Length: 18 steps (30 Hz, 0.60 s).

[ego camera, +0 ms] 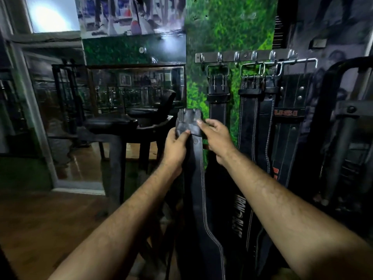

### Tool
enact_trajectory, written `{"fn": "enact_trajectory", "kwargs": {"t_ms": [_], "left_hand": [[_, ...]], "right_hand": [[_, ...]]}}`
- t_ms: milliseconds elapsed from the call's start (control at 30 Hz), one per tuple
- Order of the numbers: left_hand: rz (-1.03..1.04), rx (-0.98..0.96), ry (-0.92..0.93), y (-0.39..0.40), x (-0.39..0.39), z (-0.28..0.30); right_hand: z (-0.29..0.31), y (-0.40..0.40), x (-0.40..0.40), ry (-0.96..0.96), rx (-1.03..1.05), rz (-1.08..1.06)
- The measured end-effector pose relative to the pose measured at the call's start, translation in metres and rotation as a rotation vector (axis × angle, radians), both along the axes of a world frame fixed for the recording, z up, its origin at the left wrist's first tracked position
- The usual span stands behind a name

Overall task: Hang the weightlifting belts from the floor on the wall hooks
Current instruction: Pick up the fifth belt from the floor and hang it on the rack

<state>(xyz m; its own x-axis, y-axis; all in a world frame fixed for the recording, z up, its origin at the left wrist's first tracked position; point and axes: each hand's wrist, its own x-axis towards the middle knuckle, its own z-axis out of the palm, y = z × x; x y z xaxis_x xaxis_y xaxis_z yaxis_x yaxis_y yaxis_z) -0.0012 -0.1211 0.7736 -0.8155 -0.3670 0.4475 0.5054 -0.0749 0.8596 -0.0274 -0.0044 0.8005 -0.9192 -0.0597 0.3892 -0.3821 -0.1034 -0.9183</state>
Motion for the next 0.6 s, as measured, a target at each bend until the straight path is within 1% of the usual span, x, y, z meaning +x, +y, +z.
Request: {"fn": "enact_trajectory", "kwargs": {"t_ms": [67,200,267,333,400,500,600], "left_hand": [[0.026,-0.045,0.019,-0.007,-0.011,0.002],[0.009,-0.089,0.033,-0.013,-0.025,0.002],[-0.017,-0.094,0.068,-0.012,-0.029,0.003],[-0.032,-0.097,0.12,-0.013,-0.037,0.004],[-0.028,-0.138,0.152,-0.013,-0.043,0.008],[-0.024,-0.19,0.157,-0.016,-0.051,0.015],[-0.021,-0.274,0.132,-0.025,-0.066,0.021]], "right_hand": [[0.012,-0.004,-0.013,0.021,-0.012,-0.056],[0.026,-0.005,-0.028,0.063,0.169,-0.127],[0.03,-0.004,-0.035,0.031,0.246,-0.142],[0.03,-0.001,-0.041,-0.054,0.272,-0.14],[0.028,-0.001,-0.046,-0.101,0.209,-0.159],[0.027,-0.007,-0.05,0.028,0.08,-0.172],[0.029,-0.014,-0.055,0.087,-0.022,-0.142]]}}
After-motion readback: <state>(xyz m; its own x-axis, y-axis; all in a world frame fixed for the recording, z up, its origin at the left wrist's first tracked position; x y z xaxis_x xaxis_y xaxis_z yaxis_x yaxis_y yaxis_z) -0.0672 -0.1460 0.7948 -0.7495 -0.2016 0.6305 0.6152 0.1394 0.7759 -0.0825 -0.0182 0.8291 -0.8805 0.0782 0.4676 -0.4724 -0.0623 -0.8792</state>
